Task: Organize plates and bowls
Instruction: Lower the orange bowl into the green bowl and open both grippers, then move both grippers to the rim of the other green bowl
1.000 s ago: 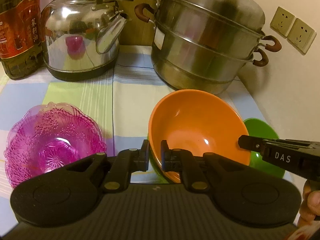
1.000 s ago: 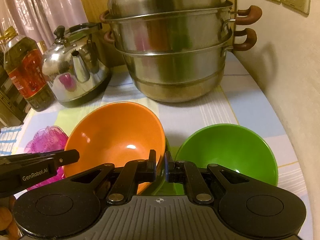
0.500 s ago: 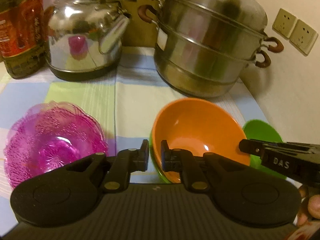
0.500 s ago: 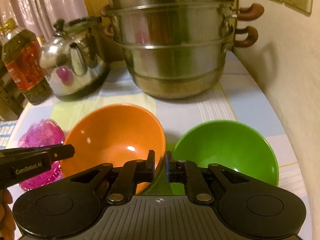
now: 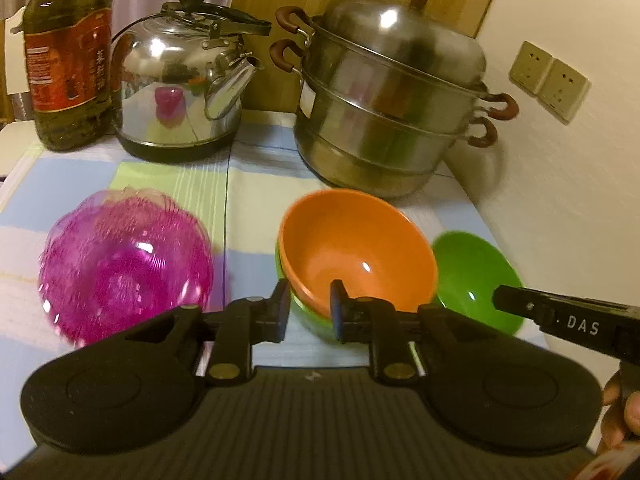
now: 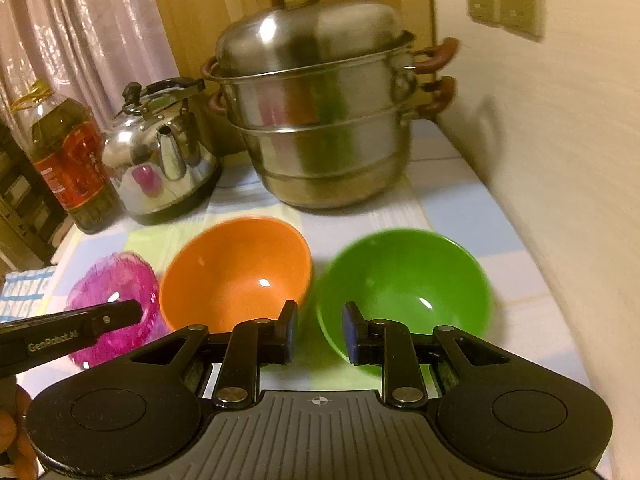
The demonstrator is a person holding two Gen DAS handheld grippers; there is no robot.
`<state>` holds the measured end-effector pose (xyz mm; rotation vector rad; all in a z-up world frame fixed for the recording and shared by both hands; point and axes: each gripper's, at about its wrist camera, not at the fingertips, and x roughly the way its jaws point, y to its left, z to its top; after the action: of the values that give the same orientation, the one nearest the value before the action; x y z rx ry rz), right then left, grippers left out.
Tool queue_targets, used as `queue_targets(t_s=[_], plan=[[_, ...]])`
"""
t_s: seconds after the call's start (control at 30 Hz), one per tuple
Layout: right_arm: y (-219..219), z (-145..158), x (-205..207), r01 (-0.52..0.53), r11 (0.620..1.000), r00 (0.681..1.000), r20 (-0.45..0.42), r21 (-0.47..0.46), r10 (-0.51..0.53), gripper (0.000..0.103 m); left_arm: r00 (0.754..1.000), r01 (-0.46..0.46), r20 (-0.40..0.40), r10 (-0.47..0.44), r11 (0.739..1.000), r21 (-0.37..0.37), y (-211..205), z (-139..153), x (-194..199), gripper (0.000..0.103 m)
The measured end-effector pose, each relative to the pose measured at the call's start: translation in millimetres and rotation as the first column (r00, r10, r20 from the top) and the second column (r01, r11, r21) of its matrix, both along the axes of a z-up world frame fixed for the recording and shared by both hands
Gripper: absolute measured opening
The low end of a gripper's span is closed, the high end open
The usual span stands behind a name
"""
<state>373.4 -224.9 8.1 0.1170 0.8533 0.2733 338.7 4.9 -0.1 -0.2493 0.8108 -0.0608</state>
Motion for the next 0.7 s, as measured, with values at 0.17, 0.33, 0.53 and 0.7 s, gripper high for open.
queue_targets(t_s=[0.17, 0.33, 0.53, 0.7], plan=[[-18.3, 8.1, -38.9, 0.031, 0.999, 0.999, 0.009, -0.037, -0.031, 0.025, 1.000, 0.003, -0.006, -0.003, 1.000, 0.006, -10.7, 5.9, -37.6, 0.020], [-41.8, 12.6, -71.6, 0.088, 0.996, 0.996, -0.010, -0.006, -0.088, 0.026, 1.000, -0.013, -0.022, 0.012, 1.000, -0.008, -21.1, 7.4, -68.7, 0.024], [-56.3, 15.1, -99.8, 0.113, 0.993, 0.993, -0.031, 0.015, -0.112, 0.027, 1.000, -0.018, -0.019, 0.018, 1.000, -0.007, -36.2, 10.6, -98.1, 0.030], [-63.9, 15.6, -112.8, 0.120, 0.992, 0.992, -0.043, 0.031, -0.118, 0.027, 1.000, -0.016, -0.023, 0.016, 1.000, -0.004, -44.9, 11.5, -110.0, 0.030]])
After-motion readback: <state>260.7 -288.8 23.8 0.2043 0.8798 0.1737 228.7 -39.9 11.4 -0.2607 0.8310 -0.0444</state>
